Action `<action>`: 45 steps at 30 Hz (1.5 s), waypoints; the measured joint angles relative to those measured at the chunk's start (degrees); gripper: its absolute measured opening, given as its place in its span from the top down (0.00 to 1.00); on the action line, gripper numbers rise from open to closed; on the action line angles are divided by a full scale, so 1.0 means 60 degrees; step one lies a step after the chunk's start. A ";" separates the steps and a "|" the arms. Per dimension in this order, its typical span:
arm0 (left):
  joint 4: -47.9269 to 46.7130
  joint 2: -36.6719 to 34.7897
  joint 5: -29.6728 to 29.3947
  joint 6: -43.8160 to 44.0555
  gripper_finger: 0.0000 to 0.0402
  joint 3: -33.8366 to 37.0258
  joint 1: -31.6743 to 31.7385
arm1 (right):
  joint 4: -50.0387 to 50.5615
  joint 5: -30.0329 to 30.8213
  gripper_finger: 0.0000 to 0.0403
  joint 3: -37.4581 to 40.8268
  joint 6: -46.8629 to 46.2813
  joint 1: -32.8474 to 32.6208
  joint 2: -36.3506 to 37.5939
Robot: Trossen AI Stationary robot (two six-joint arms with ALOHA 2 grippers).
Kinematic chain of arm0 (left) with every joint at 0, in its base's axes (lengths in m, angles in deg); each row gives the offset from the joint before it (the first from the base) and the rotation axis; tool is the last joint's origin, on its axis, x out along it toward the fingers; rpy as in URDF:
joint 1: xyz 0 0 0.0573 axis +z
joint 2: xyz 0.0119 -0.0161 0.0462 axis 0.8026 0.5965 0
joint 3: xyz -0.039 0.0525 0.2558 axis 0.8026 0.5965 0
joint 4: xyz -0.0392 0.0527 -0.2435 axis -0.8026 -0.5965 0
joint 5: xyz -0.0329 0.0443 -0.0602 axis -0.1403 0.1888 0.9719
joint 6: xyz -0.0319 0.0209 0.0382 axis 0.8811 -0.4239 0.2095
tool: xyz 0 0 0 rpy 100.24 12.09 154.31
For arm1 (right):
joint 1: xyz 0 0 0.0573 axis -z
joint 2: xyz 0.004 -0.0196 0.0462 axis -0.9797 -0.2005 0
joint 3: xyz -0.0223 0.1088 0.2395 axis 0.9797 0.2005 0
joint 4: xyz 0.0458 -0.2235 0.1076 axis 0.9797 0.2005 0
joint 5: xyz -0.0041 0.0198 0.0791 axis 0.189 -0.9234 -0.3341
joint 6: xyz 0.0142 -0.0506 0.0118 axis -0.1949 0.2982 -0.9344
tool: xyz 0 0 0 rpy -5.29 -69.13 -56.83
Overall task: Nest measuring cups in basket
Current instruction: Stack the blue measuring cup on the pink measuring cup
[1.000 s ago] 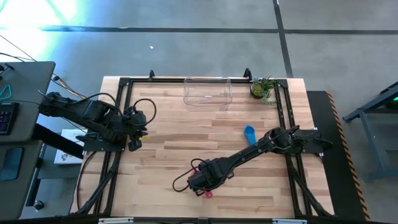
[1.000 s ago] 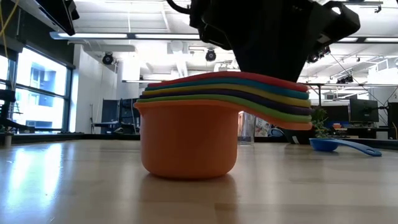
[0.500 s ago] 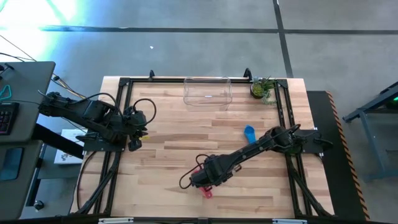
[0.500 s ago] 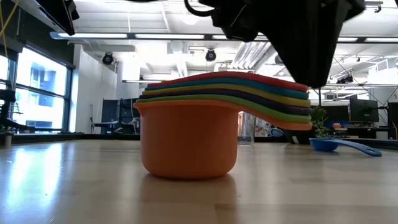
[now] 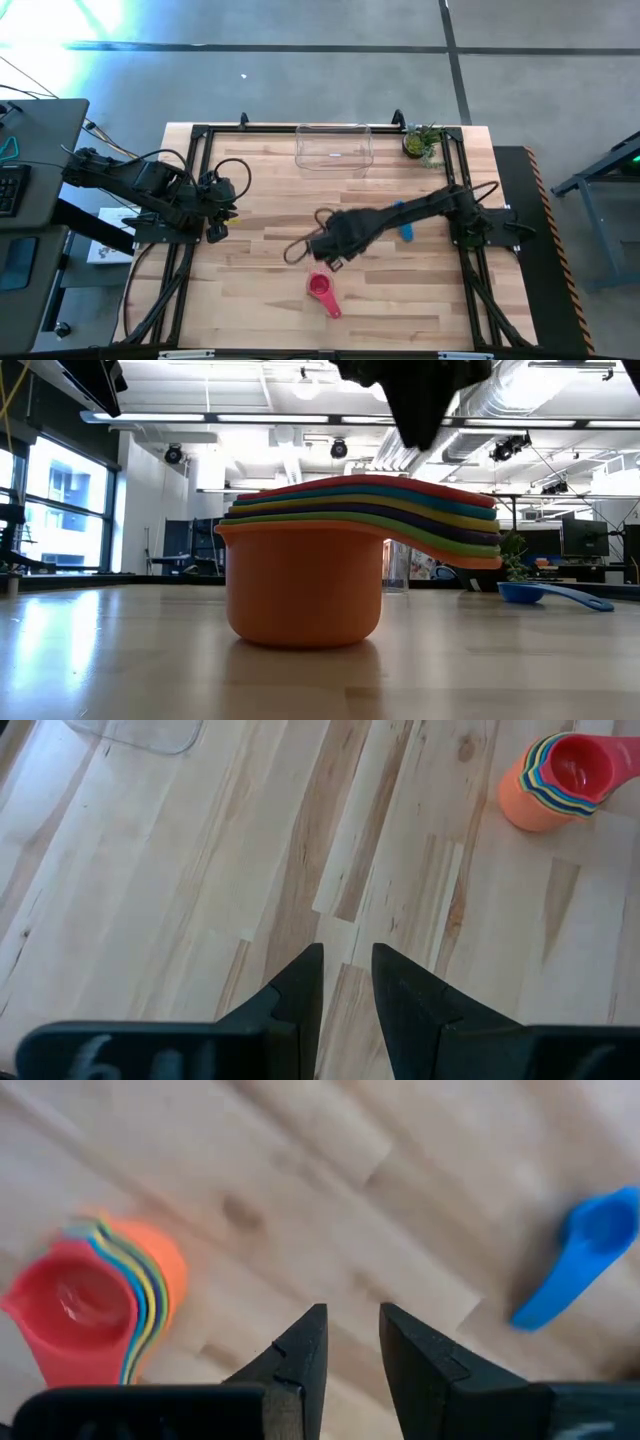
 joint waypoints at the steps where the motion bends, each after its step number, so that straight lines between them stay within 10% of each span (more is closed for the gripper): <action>1: -0.0004 -0.0001 0.0000 0.0000 0.81 0.0000 -0.0001 | 0.0003 0.0154 0.78 0.0000 0.0191 0.0135 0.0138; 20: -0.0013 0.0001 -0.0004 -0.0178 0.81 0.0000 0.0338 | -0.0004 0.1563 0.78 0.0274 0.4267 0.3073 0.2395; 45: -0.0007 0.0001 -0.0007 -0.0178 0.81 0.0000 0.1451 | -0.3113 0.1285 0.77 0.9685 0.1594 0.4507 0.9228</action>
